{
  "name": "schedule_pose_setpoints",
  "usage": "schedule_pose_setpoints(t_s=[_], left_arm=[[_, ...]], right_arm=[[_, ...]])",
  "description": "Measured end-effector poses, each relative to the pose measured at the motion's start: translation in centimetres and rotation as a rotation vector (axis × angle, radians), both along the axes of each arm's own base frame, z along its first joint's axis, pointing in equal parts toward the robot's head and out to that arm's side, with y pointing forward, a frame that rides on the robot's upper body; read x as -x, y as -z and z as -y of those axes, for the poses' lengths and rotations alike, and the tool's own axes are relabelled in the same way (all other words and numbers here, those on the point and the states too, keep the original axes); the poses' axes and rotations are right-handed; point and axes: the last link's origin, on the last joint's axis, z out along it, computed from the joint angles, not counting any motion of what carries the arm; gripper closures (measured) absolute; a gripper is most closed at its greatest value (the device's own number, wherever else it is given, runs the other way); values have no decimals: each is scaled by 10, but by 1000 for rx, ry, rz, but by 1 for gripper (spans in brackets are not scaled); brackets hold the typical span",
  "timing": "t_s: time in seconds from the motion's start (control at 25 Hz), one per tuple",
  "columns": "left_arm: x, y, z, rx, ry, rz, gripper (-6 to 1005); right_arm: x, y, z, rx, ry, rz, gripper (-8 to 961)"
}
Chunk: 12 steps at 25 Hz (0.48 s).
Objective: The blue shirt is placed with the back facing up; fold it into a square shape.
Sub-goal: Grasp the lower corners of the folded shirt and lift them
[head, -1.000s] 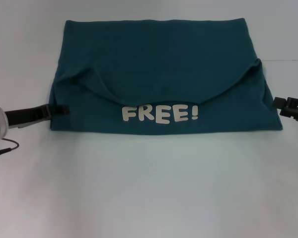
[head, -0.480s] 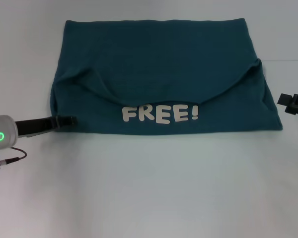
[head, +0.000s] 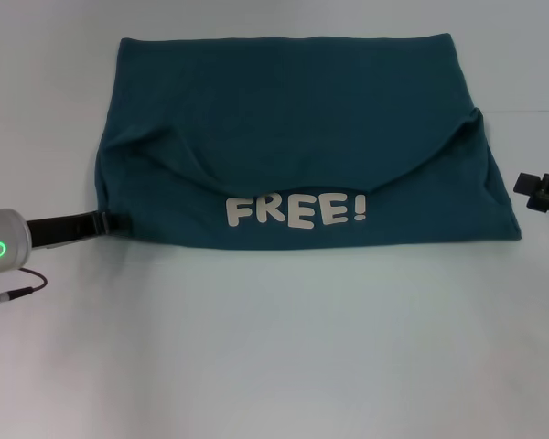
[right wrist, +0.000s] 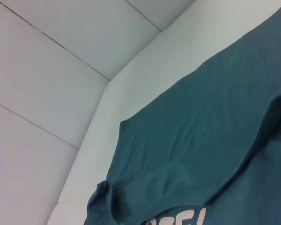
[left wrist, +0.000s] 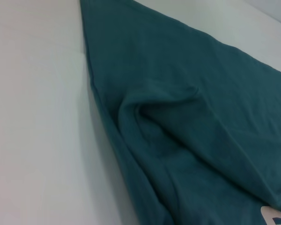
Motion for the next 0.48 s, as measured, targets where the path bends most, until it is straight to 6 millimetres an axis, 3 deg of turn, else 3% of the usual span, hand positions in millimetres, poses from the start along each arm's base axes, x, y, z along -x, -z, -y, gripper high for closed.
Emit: schedule_pose_setpoints(t_s=[0.08,0.28,0.48], left_arm=[[-1,-1,1,2,6,1,772],[-6,-8,2,18,31,21,971],[-14,-15,0,35,35,60,972]], right_arm=[[0,0,0,4,-2,3,345],[-1,-1,0,33,-5,28,345],[-1,-10,-6,148,16,129,344]])
